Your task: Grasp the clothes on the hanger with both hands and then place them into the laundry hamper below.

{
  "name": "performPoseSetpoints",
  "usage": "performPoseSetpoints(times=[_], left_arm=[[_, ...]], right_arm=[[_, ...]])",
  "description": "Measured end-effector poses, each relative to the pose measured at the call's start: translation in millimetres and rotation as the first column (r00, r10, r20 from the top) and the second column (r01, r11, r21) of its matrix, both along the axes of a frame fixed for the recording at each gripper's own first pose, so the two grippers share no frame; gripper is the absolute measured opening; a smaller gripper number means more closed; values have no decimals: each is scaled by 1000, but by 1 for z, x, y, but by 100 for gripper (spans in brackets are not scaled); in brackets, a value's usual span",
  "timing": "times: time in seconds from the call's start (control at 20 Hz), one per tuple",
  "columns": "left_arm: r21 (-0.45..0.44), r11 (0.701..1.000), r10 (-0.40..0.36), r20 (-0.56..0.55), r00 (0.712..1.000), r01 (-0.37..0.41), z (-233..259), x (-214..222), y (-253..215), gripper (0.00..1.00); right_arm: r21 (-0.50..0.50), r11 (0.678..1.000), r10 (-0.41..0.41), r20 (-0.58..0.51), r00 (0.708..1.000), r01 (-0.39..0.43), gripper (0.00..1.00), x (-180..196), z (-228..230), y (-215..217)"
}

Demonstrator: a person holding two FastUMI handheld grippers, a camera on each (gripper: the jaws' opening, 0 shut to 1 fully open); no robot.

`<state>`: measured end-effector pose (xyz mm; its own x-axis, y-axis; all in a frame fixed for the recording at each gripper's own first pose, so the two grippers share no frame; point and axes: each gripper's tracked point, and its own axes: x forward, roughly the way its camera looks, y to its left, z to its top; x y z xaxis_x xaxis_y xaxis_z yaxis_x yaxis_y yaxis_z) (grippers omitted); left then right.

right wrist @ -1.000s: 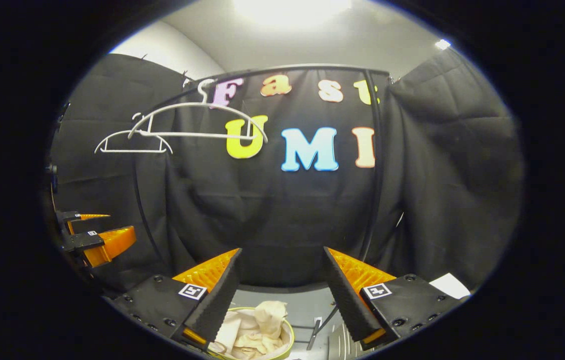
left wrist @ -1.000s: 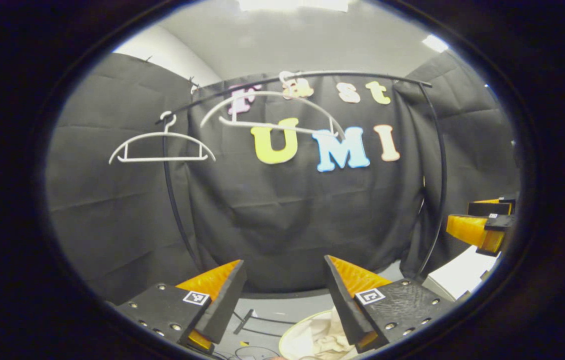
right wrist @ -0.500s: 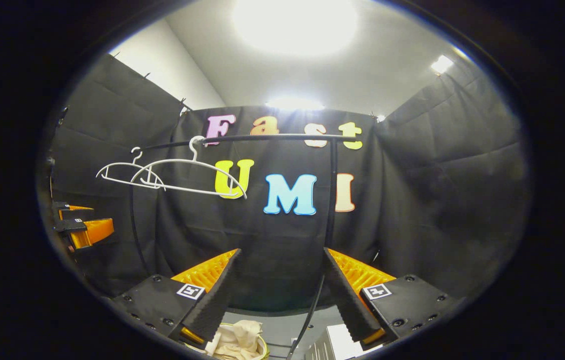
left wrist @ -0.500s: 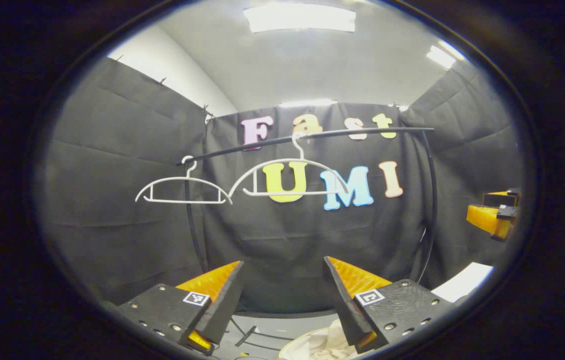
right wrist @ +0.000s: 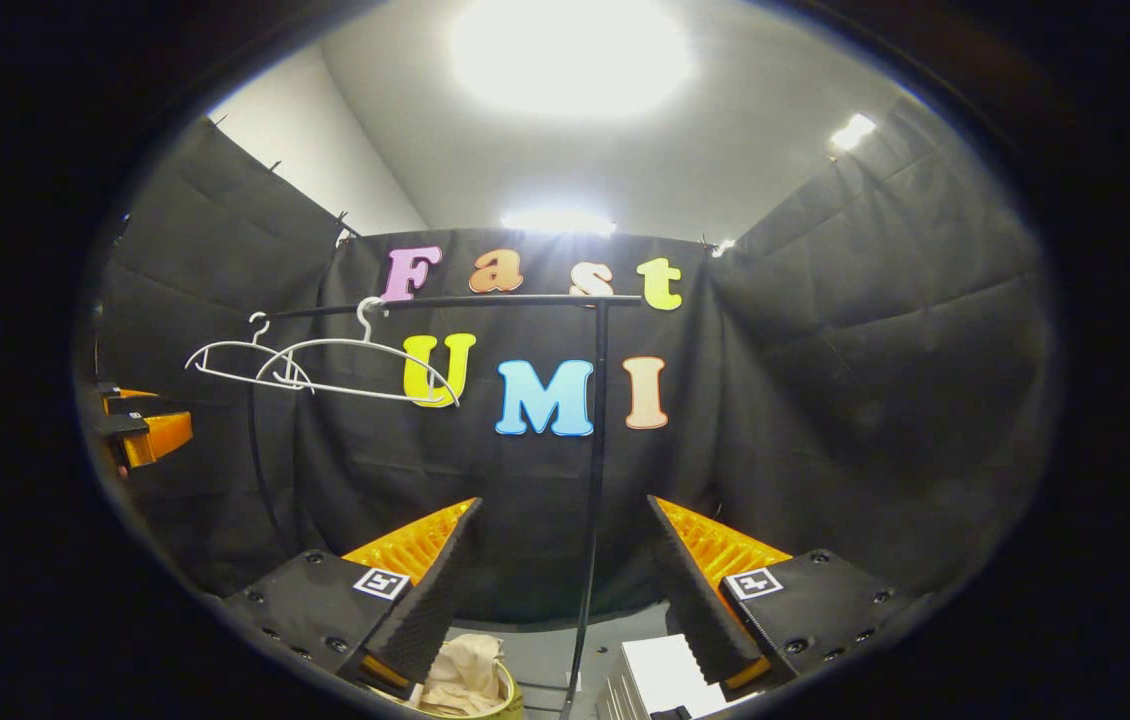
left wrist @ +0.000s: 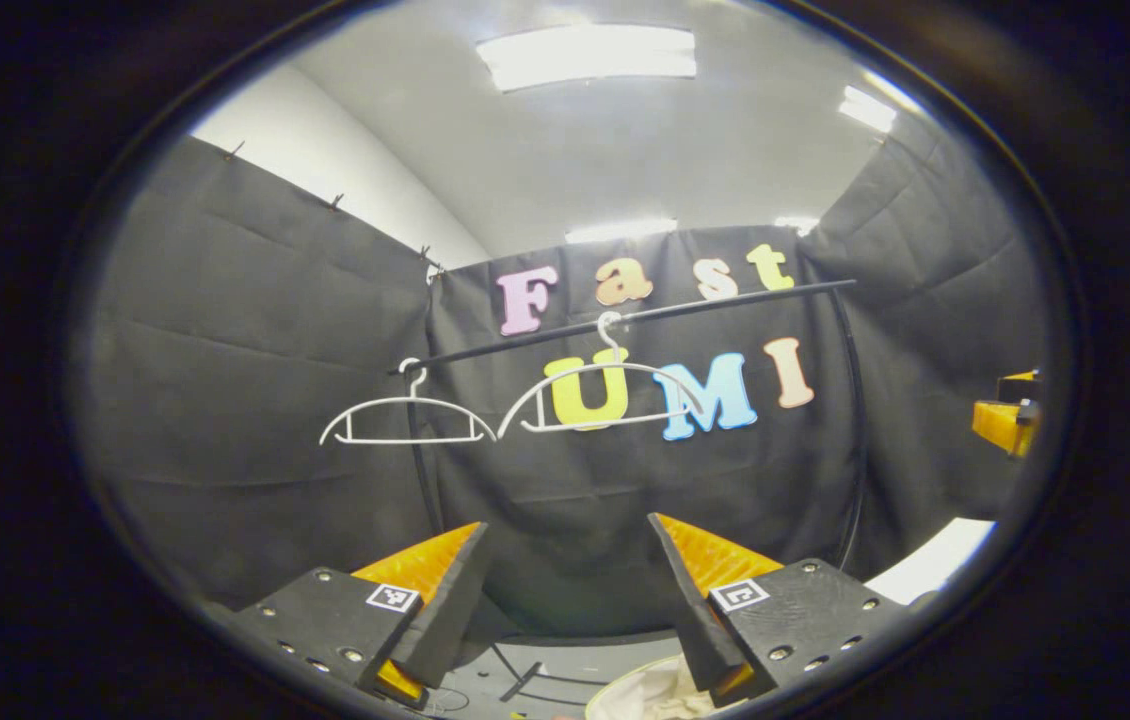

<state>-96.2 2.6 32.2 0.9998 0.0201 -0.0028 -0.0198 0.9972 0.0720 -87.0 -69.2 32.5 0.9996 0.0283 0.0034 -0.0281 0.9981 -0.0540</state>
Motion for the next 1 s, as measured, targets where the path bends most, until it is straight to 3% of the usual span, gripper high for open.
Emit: performPoseSetpoints(times=[0.35, 1.0], left_arm=[[10, 1000, 1, -12, 1000, -1, -5, -24, 1, 89], [-5, 1000, -24, -5, 1000, 24, -6, -25, -12, 89]], right_arm=[[17, 1000, -24, 0, 1000, 24, 96, -17, 1, -5], [30, 998, -54, 7, 999, 54, 97, -24, 2, -14]])
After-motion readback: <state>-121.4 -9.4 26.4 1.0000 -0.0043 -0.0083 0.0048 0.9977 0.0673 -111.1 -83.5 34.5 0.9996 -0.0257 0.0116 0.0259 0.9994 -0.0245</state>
